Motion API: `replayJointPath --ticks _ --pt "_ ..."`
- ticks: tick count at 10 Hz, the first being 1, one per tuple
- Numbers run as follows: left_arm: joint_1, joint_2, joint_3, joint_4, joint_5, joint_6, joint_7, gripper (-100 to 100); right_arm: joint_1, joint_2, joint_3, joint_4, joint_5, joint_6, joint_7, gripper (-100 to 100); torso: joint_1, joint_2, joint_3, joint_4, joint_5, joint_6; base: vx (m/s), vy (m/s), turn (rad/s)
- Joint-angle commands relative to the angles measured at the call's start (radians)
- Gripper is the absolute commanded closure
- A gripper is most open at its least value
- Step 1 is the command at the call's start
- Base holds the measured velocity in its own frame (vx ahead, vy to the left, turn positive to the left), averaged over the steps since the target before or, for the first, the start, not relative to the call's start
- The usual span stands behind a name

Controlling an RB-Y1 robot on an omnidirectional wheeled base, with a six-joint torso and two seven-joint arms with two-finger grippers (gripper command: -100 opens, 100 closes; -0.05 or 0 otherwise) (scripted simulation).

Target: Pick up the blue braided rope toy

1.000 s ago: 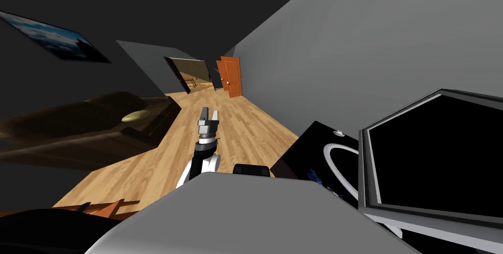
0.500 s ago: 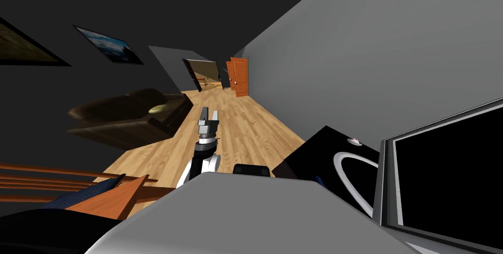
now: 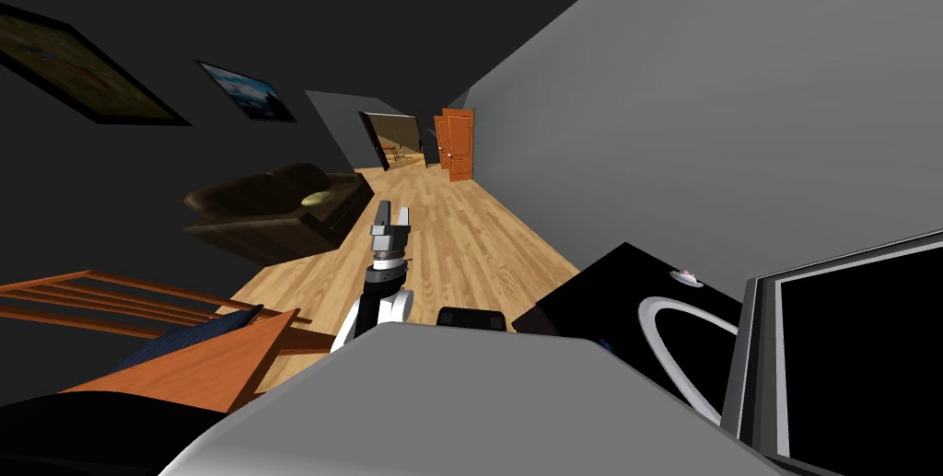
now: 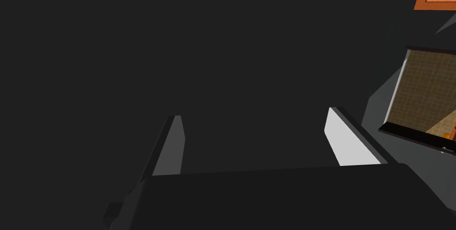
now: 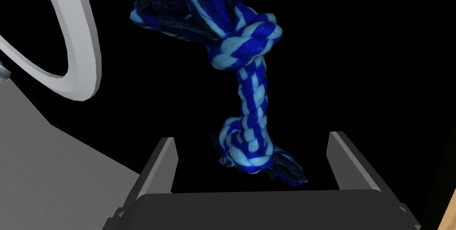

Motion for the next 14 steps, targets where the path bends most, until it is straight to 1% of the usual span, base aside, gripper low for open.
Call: replayJointPath --ticks 1,2,4,5,6,10,11,12,14 --pt "0.000 0.000 0.000 0.000 0.000 0.000 0.000 0 0.000 0.000 0.000 0.000 0.000 0.000 0.000 0 0.000 0.000 0.000 0.000 0.000 0.000 0.000 0.000 0.000" --pt "0.000 0.000 0.000 0.000 0.000 0.000 0.000 0 -0.025 0.032 0.007 0.010 0.007 0.030 0.009 -100 0.000 0.000 0.000 0.000 0.000 0.000 -0.024 -0.067 0.040" --pt "0.000 0.000 0.000 0.000 0.000 0.000 0.000 0 -0.050 0.064 0.013 0.021 0.015 0.061 0.017 -100 -0.007 0.001 0.001 0.000 -0.001 0.000 -0.034 -0.124 0.048" --pt "0.000 0.000 0.000 0.000 0.000 0.000 0.000 0 -0.034 0.041 0.040 -0.002 -0.008 0.066 0.005 -100 -0.008 0.001 0.001 0.000 -0.002 0.000 -0.012 -0.057 0.015" --pt "0.000 0.000 0.000 0.000 0.000 0.000 0.000 0 -0.035 0.041 0.041 -0.001 -0.009 0.070 0.005 100 -0.004 0.000 0.000 0.000 -0.001 0.000 -0.002 -0.011 0.000" --pt "0.000 0.000 0.000 0.000 0.000 0.000 0.000 0 -0.035 0.041 0.041 -0.002 -0.010 0.069 0.004 100 0.000 -0.001 -0.001 -0.001 0.000 0.000 0.000 0.000 0.000" --pt "0.000 0.000 0.000 0.000 0.000 0.000 0.000 0 -0.035 0.041 0.041 -0.002 -0.010 0.069 0.003 0 0.000 -0.001 -0.001 -0.001 0.000 0.000 0.000 0.000 0.000" --pt "0.000 0.000 0.000 0.000 0.000 0.000 0.000 0 -0.045 0.058 0.012 0.019 0.013 0.055 0.016 100 0.000 -0.001 -0.001 -0.001 0.000 -0.001 0.000 0.011 -0.016" --pt "0.000 0.000 0.000 0.000 0.000 0.000 0.000 0 -0.010 0.013 0.003 0.004 0.003 0.012 0.003 100 0.004 -0.002 -0.002 -0.001 0.000 0.001 0.028 0.090 -0.048"
